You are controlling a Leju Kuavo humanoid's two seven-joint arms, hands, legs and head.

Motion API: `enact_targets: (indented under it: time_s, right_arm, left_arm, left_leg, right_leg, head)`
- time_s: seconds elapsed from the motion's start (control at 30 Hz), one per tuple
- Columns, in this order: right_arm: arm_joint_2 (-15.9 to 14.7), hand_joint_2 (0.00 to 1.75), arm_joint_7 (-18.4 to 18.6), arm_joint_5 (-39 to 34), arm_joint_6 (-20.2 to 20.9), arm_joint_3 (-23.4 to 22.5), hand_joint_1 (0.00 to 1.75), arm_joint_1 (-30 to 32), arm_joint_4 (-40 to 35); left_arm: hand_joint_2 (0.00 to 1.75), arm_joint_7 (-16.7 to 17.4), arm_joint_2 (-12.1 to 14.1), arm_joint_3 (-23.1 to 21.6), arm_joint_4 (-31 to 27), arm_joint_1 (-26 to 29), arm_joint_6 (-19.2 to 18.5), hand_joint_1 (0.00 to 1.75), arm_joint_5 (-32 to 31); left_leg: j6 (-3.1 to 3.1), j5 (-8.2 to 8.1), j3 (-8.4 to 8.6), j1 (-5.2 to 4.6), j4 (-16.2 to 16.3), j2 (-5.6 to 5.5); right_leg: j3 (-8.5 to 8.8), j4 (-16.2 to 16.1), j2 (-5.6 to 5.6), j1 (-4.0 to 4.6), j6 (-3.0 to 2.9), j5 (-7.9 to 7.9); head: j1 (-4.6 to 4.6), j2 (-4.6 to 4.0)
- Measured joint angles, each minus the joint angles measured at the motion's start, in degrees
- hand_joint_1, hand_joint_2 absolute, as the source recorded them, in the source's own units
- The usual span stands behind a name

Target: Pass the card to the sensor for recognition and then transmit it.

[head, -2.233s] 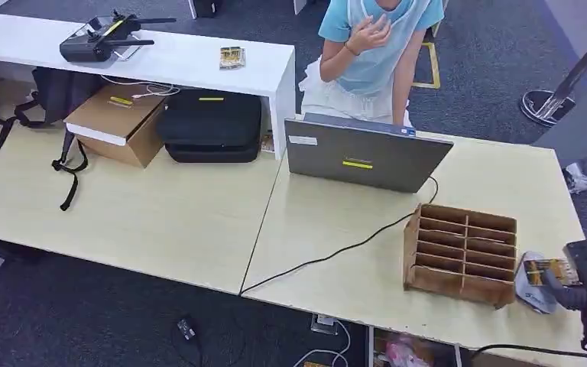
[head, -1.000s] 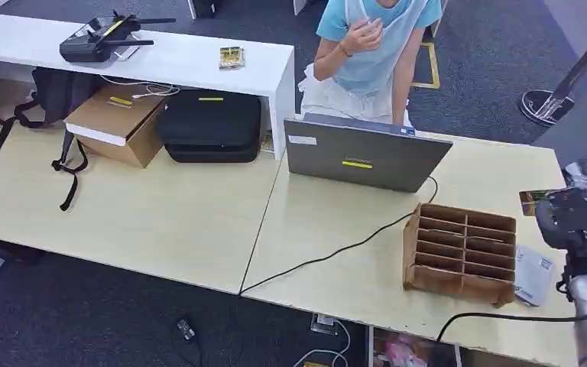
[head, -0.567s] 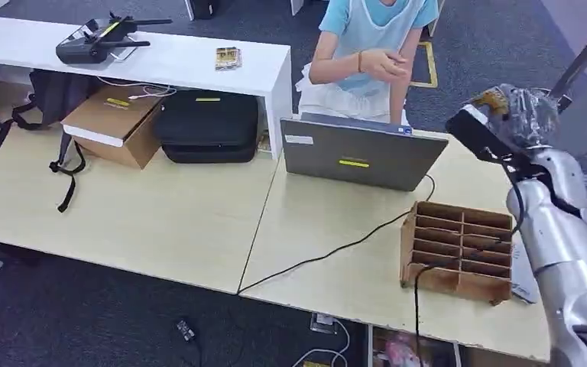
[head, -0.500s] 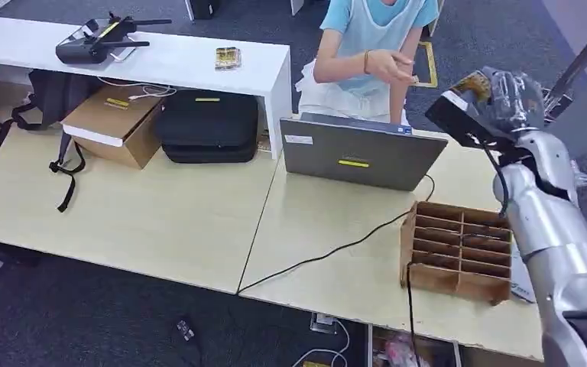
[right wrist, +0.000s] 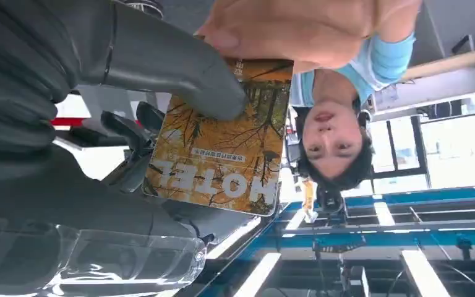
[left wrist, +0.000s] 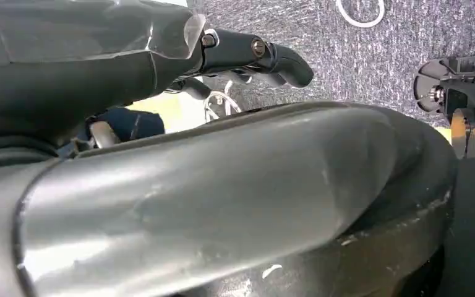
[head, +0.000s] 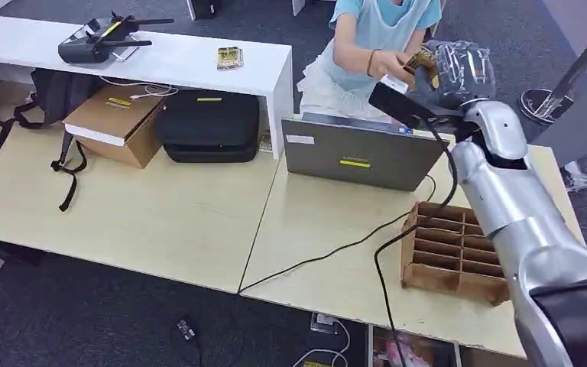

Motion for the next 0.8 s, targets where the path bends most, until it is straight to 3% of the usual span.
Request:
enact_targets:
  time_s: [0.47, 0.53, 0.6, 0.63, 0.8]
  right_arm:
    - [4.50, 1.75, 1.99, 1.96, 2.40, 0.90, 1.75, -1.55, 3.13]
    - [4.96, 1.75, 1.16, 1.38, 2.25, 0.90, 1.36, -1.53, 3.45]
    - [5.33, 1.75, 0.72, 1.31, 1.81, 0.90, 0.21, -1.49, 3.76]
    - [5.46, 1.75, 0.37, 1.25, 1.47, 0.90, 0.00, -1.44, 3.91]
    - [5.86, 1.75, 0.20, 0.66, 1.20, 0.79, 0.00, -1.23, 4.33]
  left_arm:
    - [0.00, 0.00, 0.13, -0.79, 0.00, -0.08, -0.52, 0.00, 0.09]
    - [0.00, 0.00, 0.13, -0.79, 0.00, -0.09, -0.50, 0.00, 0.11]
    - [0.00, 0.00, 0.15, -0.79, 0.00, -0.10, -0.48, 0.00, 0.09]
    - [0.00, 0.00, 0.15, -0.79, 0.00, -0.11, -0.44, 0.00, 0.09]
    - [0.00, 0.00, 0.13, -0.81, 0.00, -0.13, -0.35, 0.00, 0.02]
  left_leg:
    - [-0.03, 0.02, 0.02, 0.01, 0.00, 0.08]
    - [-0.03, 0.02, 0.02, 0.01, 0.00, 0.08]
    - [-0.03, 0.02, 0.02, 0.00, 0.00, 0.09]
    - [-0.03, 0.01, 0.03, 0.00, 0.00, 0.10]
    - [-0.03, 0.01, 0.02, 0.00, 0.00, 0.09]
  right_leg:
    - [0.00, 0.01, 0.05, 0.01, -0.02, 0.01]
    - [0.00, 0.02, 0.06, 0.01, -0.02, 0.01]
    - [0.00, 0.01, 0.07, 0.01, -0.02, 0.01]
    - [0.00, 0.01, 0.08, 0.00, -0.02, 0.01]
    - [0.00, 0.00, 0.07, 0.00, -0.02, 0.01]
  head:
    - [0.00, 0.00]
    - [0.00, 0.00]
    - [0.00, 0.00]
    - [0.00, 0.00]
    - [0.00, 0.00]
